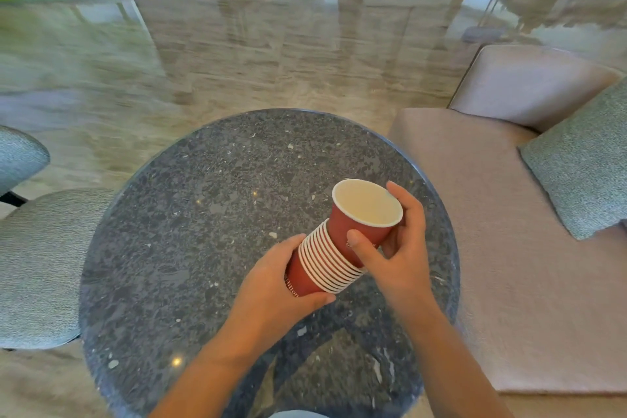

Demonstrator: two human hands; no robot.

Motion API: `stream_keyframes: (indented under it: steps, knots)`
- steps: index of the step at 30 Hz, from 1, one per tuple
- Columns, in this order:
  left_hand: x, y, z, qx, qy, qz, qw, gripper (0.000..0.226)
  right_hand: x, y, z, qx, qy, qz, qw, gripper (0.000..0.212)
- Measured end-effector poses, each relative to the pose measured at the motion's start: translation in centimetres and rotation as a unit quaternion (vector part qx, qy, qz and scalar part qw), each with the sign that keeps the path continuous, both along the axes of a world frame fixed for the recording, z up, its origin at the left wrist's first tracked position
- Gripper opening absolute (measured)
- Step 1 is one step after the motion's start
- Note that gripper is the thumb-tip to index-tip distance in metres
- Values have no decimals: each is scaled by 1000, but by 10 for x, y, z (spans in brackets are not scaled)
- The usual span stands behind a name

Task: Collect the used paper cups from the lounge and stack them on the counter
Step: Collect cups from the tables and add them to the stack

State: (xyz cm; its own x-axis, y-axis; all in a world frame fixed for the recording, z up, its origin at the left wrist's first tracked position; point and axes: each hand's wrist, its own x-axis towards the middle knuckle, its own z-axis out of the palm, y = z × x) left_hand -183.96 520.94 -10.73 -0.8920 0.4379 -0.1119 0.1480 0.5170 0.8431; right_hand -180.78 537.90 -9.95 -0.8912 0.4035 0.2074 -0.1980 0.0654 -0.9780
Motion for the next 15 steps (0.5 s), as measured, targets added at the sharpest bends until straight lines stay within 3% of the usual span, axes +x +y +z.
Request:
stream_keyframes:
  steps: [6, 15]
  knots:
    - [0, -1, 3, 26, 12, 17, 999, 69, 0, -2, 0, -16, -10, 10, 1000, 70]
    - [0, -1, 3, 60, 10, 36, 997, 68, 4, -2, -1, 34, -60, 62, 996, 67]
